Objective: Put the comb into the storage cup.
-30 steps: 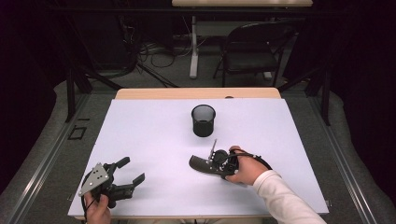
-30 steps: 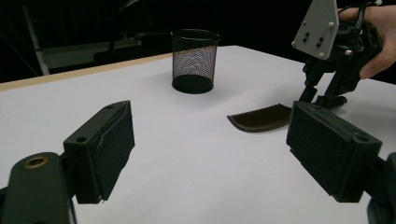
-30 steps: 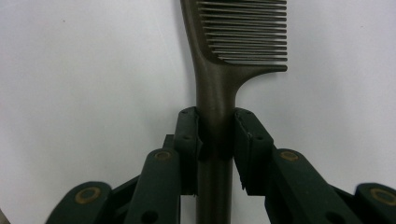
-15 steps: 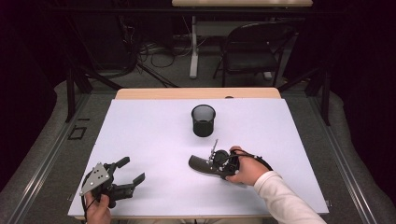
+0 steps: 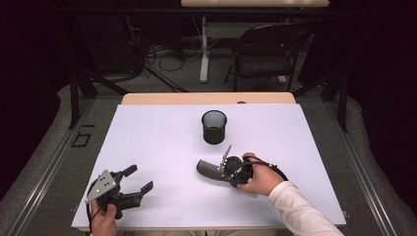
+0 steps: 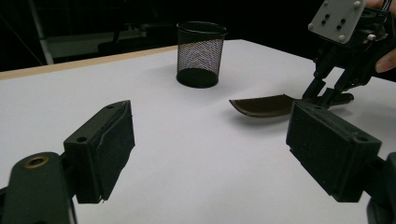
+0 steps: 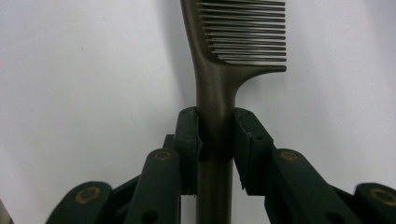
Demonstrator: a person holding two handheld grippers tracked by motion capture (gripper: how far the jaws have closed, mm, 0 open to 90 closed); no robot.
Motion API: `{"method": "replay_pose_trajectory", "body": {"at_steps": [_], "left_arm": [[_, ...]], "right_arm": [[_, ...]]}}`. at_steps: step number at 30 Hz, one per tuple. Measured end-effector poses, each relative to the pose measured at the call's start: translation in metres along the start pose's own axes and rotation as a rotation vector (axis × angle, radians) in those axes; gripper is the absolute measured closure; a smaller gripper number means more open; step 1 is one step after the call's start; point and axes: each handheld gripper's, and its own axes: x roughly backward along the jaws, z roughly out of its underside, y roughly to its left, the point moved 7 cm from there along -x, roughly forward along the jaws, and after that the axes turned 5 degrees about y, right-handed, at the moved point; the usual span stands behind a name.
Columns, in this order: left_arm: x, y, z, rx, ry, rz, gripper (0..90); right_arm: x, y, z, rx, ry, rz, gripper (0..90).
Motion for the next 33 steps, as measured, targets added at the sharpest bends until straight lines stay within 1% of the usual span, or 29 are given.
{"method": "replay_pose_trajectory", "body": {"at_steps": [1,3,5,6,7,8,10,11,12,15,16,17,18,19,20,21,22,23,24,25,26,27,28,29,31,32,33], "left_arm": [[0.000,0.000,0.000,0.000,0.000,0.000,15.3],[-0.002,0.000,0.000,0.010,0.015,-0.005,15.4],[-0.003,0.000,0.001,0.006,0.032,-0.005,15.4],[-0.004,-0.001,0.000,0.017,0.034,-0.006,15.4],[-0.004,-0.001,0.000,0.017,0.034,-0.006,15.5],[-0.005,0.000,0.000,0.022,0.034,-0.002,15.5],[-0.005,0.001,0.000,0.032,0.040,-0.004,15.5],[-0.005,0.002,0.000,0.040,0.042,-0.008,15.5],[-0.005,0.003,0.000,0.046,0.042,-0.013,15.5],[-0.004,0.006,-0.001,0.061,0.029,-0.029,15.5],[-0.003,0.006,-0.001,0.068,0.026,-0.028,15.5],[-0.003,0.006,-0.002,0.071,0.020,-0.029,15.5],[-0.003,0.007,-0.003,0.074,0.016,-0.033,15.4],[-0.003,0.007,-0.003,0.074,0.020,-0.035,15.4],[-0.003,0.007,-0.003,0.073,0.023,-0.034,15.4],[-0.004,0.007,-0.003,0.074,0.026,-0.033,15.4],[-0.005,0.007,-0.004,0.072,0.030,-0.031,15.4],[-0.006,0.007,-0.005,0.069,0.031,-0.030,15.4],[-0.009,0.006,-0.006,0.070,0.031,-0.023,15.4],[-0.009,0.006,-0.006,0.070,0.031,-0.023,15.4],[-0.011,0.006,-0.007,0.079,0.026,-0.012,15.6],[-0.011,0.006,-0.007,0.079,0.026,-0.012,15.6],[-0.013,0.005,-0.008,0.085,0.020,0.004,15.5],[-0.013,0.005,-0.008,0.085,0.020,0.004,15.5],[-0.014,0.005,-0.009,0.084,0.019,0.010,15.5],[-0.014,0.004,-0.010,0.096,0.009,0.019,15.5],[-0.014,0.004,-0.011,0.104,0.010,0.027,15.4]], "right_arm": [[0.000,0.000,0.000,0.000,0.000,0.000,73.0],[0.002,0.001,-0.001,-0.001,-0.013,-0.008,73.0],[0.006,0.001,-0.001,-0.003,-0.030,-0.015,73.0],[0.009,0.000,0.000,-0.006,-0.041,-0.015,73.0],[0.009,0.000,0.000,-0.006,-0.041,-0.015,73.0],[0.011,-0.002,0.001,-0.019,-0.052,-0.014,73.0],[0.012,-0.004,0.001,-0.019,-0.059,-0.010,73.0],[0.015,-0.007,0.002,-0.029,-0.084,-0.002,73.0],[0.015,-0.007,0.002,-0.029,-0.084,-0.002,73.0],[0.022,-0.011,0.003,-0.053,-0.130,0.006,73.0],[0.027,-0.015,0.003,-0.068,-0.159,0.016,73.0],[0.027,-0.015,0.003,-0.068,-0.159,0.016,73.0],[0.030,-0.016,0.004,-0.074,-0.174,0.019,73.0],[0.032,-0.017,0.004,-0.085,-0.185,0.023,73.0],[0.035,-0.019,0.004,-0.097,-0.210,0.035,73.0],[0.037,-0.020,0.004,-0.107,-0.220,0.039,73.0],[0.037,-0.020,0.004,-0.107,-0.220,0.039,73.0],[0.040,-0.020,0.004,-0.116,-0.234,0.040,73.0],[0.044,-0.020,0.004,-0.127,-0.267,0.034,73.0],[0.044,-0.020,0.004,-0.127,-0.267,0.034,73.0],[0.050,-0.021,0.004,-0.138,-0.313,0.028,73.0],[0.050,-0.021,0.004,-0.138,-0.313,0.028,73.0],[0.055,-0.022,0.004,-0.157,-0.353,0.024,73.0],[0.055,-0.022,0.004,-0.157,-0.353,0.024,73.0],[0.061,-0.022,0.003,-0.160,-0.394,0.022,73.0],[0.063,-0.021,0.002,-0.167,-0.412,0.018,73.1],[0.065,-0.021,0.002,-0.168,-0.425,0.021,73.1]]}}
